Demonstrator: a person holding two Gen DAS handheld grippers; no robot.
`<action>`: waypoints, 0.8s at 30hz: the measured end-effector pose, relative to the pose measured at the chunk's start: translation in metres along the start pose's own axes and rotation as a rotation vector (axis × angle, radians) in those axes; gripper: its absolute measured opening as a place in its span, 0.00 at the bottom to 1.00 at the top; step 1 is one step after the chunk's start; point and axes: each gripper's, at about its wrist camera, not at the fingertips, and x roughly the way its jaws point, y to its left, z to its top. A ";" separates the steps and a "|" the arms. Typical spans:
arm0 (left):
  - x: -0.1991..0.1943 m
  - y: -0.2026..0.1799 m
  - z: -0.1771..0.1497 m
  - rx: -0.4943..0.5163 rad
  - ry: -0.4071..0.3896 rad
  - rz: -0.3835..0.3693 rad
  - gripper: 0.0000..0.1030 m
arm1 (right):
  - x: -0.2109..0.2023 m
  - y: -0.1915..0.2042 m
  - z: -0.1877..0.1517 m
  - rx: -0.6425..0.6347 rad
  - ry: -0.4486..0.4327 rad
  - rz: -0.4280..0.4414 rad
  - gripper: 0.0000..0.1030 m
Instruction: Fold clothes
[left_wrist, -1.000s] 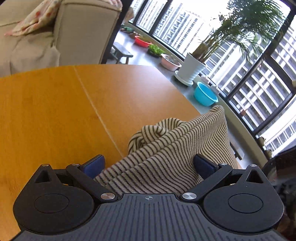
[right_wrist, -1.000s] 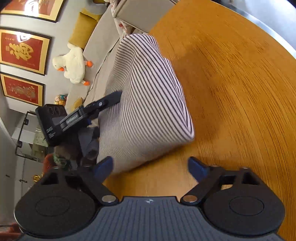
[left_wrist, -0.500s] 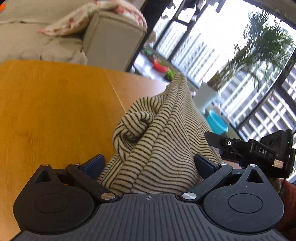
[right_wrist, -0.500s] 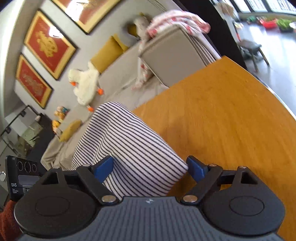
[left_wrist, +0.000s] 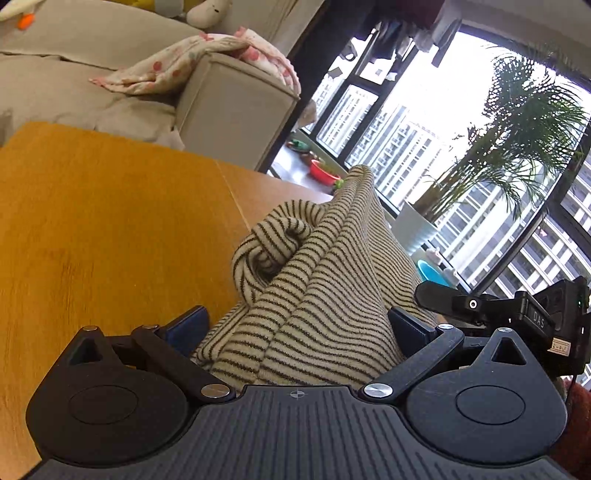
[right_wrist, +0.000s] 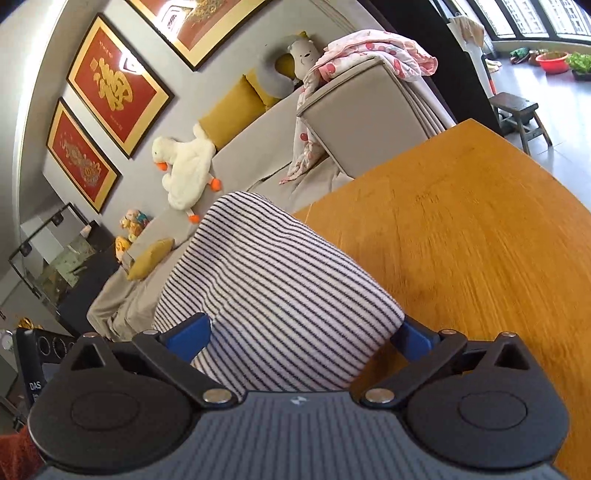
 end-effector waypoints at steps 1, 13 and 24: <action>-0.001 -0.002 -0.001 -0.002 0.000 0.007 1.00 | 0.000 0.000 -0.001 0.001 -0.008 -0.003 1.00; -0.053 -0.068 -0.024 0.187 0.128 -0.070 1.00 | 0.019 0.010 0.021 -0.202 0.168 -0.017 1.00; -0.069 -0.066 0.027 0.131 0.002 0.118 1.00 | 0.013 0.018 0.009 -0.177 0.173 -0.010 1.00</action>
